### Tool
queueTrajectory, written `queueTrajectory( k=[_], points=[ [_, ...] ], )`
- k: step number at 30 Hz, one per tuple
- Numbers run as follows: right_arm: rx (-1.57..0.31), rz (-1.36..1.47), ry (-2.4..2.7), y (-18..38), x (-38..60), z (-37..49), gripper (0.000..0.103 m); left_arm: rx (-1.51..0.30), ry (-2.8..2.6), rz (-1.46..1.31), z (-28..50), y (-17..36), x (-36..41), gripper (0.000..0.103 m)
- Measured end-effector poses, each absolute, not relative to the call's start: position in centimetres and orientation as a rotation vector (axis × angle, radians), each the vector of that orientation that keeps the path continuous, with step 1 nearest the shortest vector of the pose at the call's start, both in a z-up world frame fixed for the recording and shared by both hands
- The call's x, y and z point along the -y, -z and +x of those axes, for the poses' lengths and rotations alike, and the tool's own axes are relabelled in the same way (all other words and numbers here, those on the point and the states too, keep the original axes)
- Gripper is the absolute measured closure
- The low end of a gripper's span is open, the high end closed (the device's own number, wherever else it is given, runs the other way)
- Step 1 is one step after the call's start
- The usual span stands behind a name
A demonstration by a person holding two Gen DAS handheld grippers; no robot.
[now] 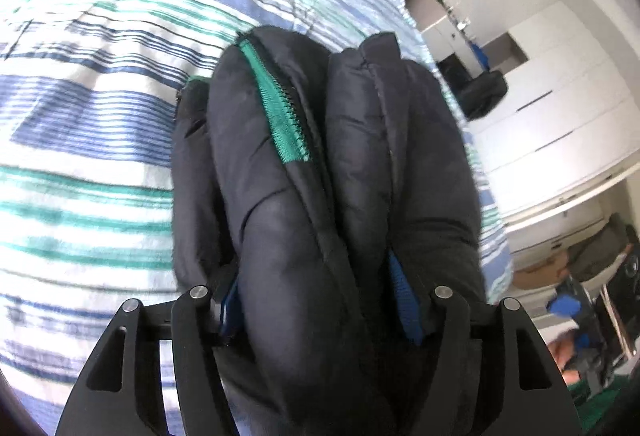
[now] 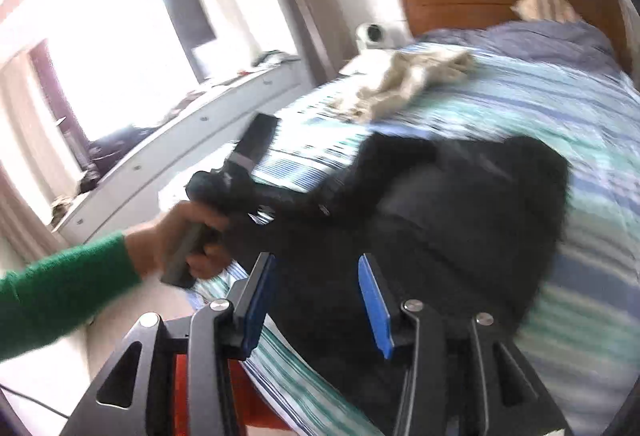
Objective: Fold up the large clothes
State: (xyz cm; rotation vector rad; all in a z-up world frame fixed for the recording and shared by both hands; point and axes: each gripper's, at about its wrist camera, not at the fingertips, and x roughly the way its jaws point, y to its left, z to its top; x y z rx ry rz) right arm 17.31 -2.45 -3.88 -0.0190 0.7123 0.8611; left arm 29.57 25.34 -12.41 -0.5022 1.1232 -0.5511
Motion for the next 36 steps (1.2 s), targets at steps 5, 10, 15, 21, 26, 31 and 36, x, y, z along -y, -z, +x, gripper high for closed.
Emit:
queueTrajectory(
  k=[5, 10, 15, 21, 26, 31, 36],
  points=[
    [-0.924, -0.120, -0.991, 9.5, -4.6, 21.0, 0.057, -1.070, 0.503, -0.536, 26.5, 10.4, -29.7, 0.038],
    [-0.963, -0.210, -0.929, 15.1, -6.9, 21.4, 0.061, -1.063, 0.416, -0.506, 23.6, 10.5, -32.7, 0.038],
    [-0.928, -0.224, -0.883, 15.5, -6.9, 20.7, 0.060, -1.069, 0.430, -0.538, 23.9, 11.1, -32.4, 0.037],
    [-0.905, -0.230, -0.868, 15.4, -7.9, 19.7, 0.060, -1.147, 0.598, -0.565, 28.0, 13.2, -29.9, 0.016],
    [-0.891, -0.221, -0.873, 15.2, -7.9, 19.3, 0.060, -1.137, 0.701, -0.722, 29.2, 14.6, -30.1, 0.013],
    [-0.880, -0.220, -0.871, 15.1, -7.0, 18.5, 0.060, -1.202, 0.672, -0.531, 31.7, 14.4, -26.3, 0.010],
    [-0.889, -0.244, -0.860, 13.8, -6.2, 17.7, 0.059, -1.302, 0.668, -0.429, 34.9, 15.5, -23.7, 0.000]
  ],
)
